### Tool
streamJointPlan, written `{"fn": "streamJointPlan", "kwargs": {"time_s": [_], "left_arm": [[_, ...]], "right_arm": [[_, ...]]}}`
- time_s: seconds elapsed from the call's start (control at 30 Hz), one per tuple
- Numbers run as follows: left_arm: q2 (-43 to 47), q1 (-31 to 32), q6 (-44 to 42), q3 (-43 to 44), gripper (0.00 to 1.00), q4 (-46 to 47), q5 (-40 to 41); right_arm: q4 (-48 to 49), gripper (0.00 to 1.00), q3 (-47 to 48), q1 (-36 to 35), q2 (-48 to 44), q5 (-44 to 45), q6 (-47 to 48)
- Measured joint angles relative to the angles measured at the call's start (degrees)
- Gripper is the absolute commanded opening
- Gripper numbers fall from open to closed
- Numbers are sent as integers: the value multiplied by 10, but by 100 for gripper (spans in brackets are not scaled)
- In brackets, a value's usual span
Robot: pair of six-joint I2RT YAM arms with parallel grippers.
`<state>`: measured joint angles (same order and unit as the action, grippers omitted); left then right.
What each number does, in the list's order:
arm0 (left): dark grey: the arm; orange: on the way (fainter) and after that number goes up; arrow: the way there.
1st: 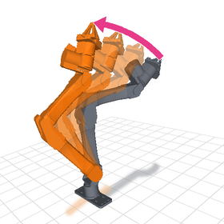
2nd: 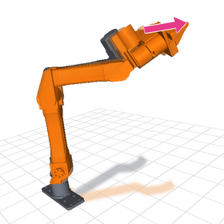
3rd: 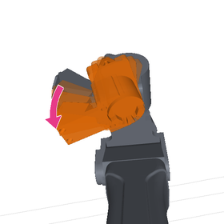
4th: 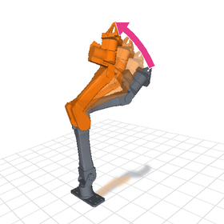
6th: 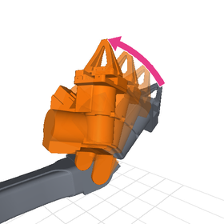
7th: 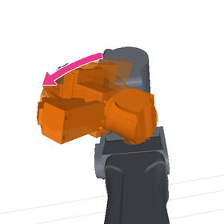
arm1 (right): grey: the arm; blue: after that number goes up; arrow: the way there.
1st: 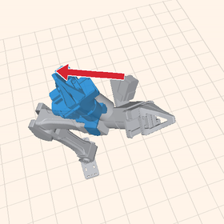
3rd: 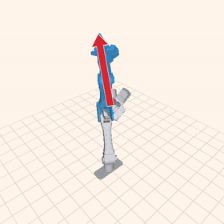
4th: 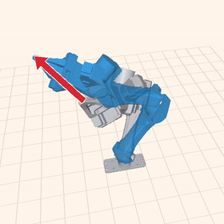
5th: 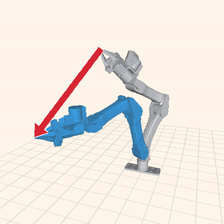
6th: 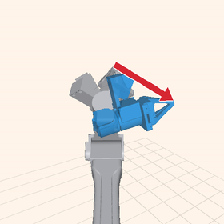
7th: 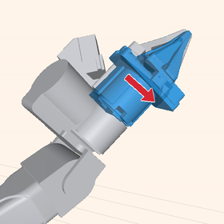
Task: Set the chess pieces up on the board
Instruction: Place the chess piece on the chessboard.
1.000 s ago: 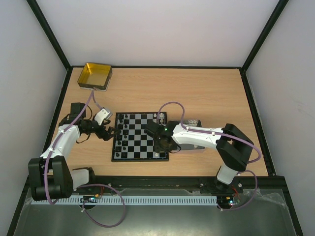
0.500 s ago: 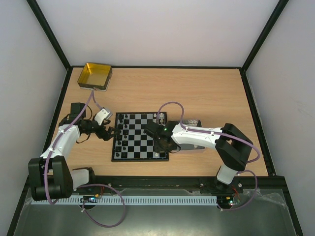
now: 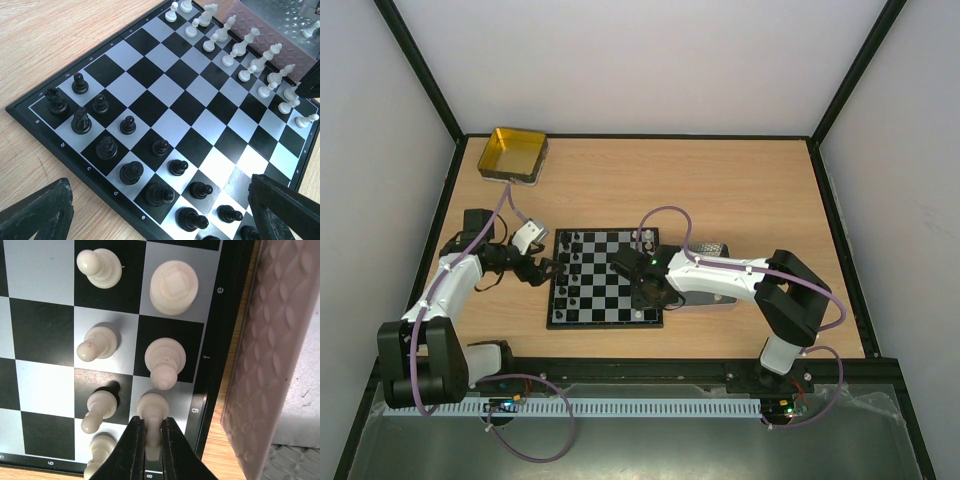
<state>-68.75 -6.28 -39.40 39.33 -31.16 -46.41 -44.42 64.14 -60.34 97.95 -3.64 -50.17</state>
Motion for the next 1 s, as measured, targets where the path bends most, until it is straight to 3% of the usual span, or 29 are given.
{"fn": "streamJointPlan", "kwargs": {"time_s": [0.5, 0.67, 1.0], "left_arm": [[0, 0, 0, 0, 95, 0, 0], [0, 0, 0, 0, 95, 0, 0], [0, 0, 0, 0, 95, 0, 0]], "right_arm": [[0, 10, 1, 1, 0, 0, 0], [0, 25, 1, 1, 0, -2, 1], [-5, 25, 3, 1, 0, -1, 2]]}}
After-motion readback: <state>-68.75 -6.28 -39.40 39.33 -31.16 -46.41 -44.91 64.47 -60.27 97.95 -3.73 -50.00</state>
